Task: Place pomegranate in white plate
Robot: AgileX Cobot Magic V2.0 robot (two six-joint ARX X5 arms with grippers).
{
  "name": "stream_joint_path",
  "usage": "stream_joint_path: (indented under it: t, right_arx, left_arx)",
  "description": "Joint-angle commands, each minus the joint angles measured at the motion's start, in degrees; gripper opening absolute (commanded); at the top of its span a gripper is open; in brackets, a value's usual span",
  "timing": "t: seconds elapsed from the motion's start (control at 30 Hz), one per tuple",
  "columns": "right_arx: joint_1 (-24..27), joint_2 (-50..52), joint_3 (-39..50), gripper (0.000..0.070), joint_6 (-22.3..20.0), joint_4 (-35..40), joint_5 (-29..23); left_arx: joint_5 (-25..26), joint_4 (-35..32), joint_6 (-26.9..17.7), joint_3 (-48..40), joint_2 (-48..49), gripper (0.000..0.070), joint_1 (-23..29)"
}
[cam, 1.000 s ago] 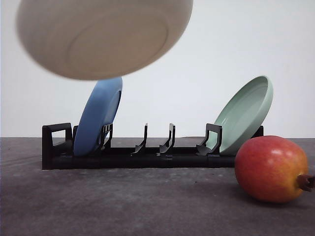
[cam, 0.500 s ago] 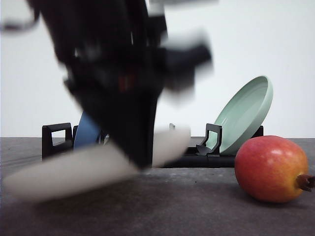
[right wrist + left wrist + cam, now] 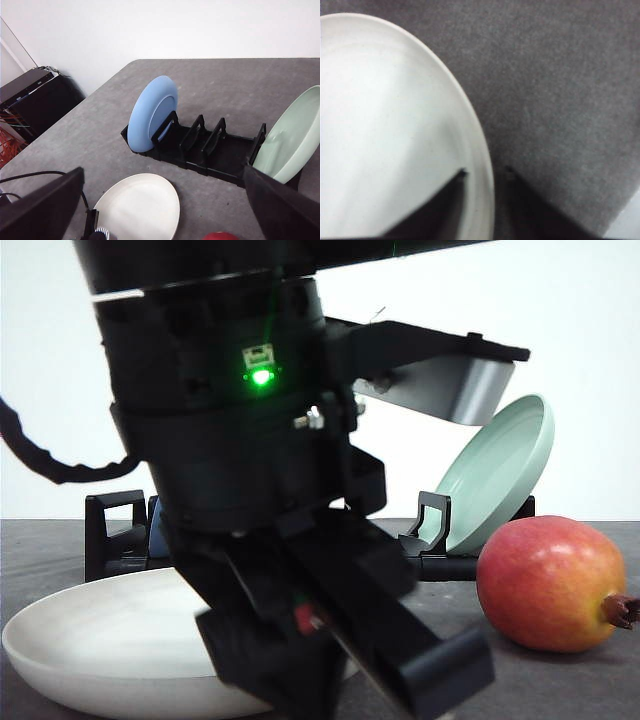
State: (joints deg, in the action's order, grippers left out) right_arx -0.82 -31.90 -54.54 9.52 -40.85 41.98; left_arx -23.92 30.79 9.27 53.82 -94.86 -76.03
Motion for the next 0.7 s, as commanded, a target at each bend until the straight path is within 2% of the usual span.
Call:
stream_joint_path:
  t: [0.0,0.07,0.1,0.23,0.4,0.67]
  right_arx:
    - [-0.2,-0.2,-1.0,0.0650,0.8,0.2,0.0]
    - [-0.2,-0.2,-1.0,0.0650,0.8,0.1,0.0]
    - [-0.2,-0.2,-1.0,0.0650,0.8,0.1,0.0]
    - [-1.4,-0.4,-1.0,0.0650,1.0,0.0,0.0]
    - [-5.6,-2.3,-1.0,0.0650,0.8,-2.3,-0.2]
    - [-12.7,-10.1,-1.0,0.0650,-1.6,-8.9,-7.3]
  left_arx:
    - [-0.2,-0.4,1.7,0.8,-0.1,0.0397,-0.8]
    - [-0.2,-0.3,3.1,0.9,0.9,0.0527,-0.9]
    - [-0.2,-0.1,4.0,0.9,1.7,0.0557,-0.9]
    - [-0.2,1.8,7.8,0.9,6.9,0.0563,-0.9]
    - [-0.2,5.1,12.1,0.9,16.4,0.0564,-0.9]
    - [-0.2,12.4,16.8,0.9,35.6,0.0564,-0.9]
